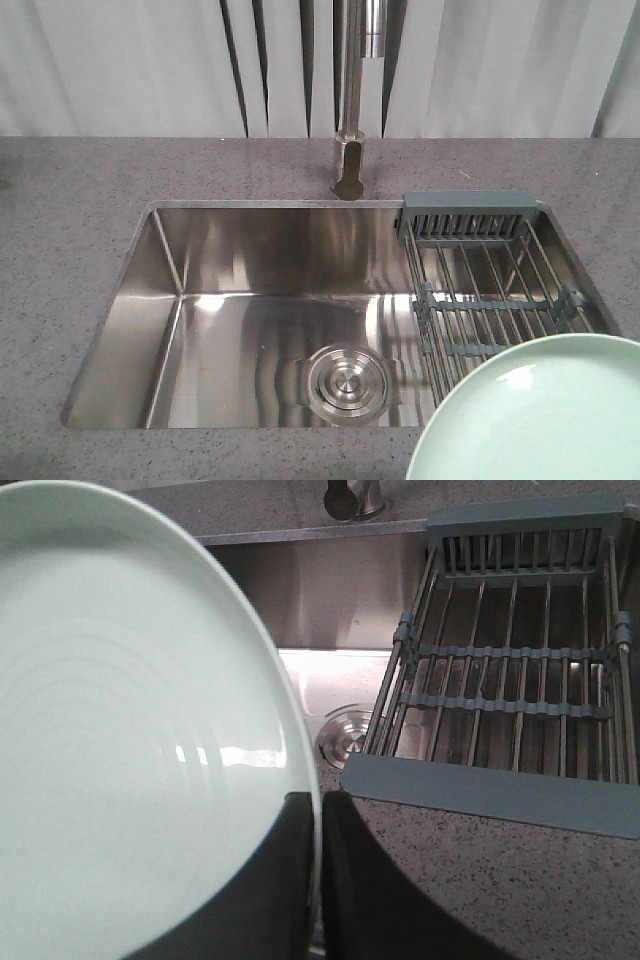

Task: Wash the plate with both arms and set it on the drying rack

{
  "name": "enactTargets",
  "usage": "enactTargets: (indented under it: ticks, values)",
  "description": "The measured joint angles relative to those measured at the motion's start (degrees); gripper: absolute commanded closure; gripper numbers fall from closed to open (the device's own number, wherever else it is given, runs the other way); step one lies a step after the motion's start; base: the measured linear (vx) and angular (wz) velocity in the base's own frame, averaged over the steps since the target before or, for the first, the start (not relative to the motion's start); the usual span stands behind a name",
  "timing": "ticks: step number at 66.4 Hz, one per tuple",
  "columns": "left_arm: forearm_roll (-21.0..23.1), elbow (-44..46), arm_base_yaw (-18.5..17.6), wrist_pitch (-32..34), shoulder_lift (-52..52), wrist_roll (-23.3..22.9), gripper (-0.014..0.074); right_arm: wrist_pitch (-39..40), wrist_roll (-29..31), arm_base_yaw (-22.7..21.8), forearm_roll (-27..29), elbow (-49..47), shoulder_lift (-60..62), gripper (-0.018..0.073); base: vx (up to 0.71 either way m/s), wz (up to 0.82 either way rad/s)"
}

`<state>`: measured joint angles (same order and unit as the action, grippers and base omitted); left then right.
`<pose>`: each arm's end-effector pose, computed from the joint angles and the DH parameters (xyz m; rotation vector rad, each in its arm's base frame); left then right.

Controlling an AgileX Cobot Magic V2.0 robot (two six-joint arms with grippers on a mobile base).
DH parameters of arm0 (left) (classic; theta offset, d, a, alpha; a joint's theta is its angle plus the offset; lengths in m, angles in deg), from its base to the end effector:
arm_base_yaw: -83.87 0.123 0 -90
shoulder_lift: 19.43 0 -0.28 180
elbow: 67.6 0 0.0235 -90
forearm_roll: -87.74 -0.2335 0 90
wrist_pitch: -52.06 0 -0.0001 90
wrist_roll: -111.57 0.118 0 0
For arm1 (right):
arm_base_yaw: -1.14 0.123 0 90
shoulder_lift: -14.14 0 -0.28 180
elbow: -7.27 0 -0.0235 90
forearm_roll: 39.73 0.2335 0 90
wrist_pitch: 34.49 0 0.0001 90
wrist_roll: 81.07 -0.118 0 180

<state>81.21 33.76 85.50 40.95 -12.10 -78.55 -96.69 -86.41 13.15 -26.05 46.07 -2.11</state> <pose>0.0705 0.0046 0.1841 -0.0953 1.6904 -0.0087 0.0069 0.0267 0.3027 -0.1376 2.0517 0.4742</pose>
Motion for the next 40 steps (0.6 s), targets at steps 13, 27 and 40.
enactTargets:
  ticks: [13, 27, 40]
  values:
    - [0.00, 0.00, 0.00, 0.00, 0.00, 0.00, 0.0603, 0.00, 0.00, 0.00, 0.00, 0.00, 0.00, 0.0561, 0.04, -0.02]
    - [0.00, 0.00, 0.00, 0.00, 0.00, 0.00, 0.0603, 0.00, 0.00, 0.00, 0.00, 0.00, 0.00, 0.0561, 0.04, -0.01]
    - [0.00, 0.00, 0.00, 0.00, 0.00, 0.00, 0.0603, 0.00, 0.00, 0.00, 0.00, 0.00, 0.00, 0.0561, 0.03, -0.01]
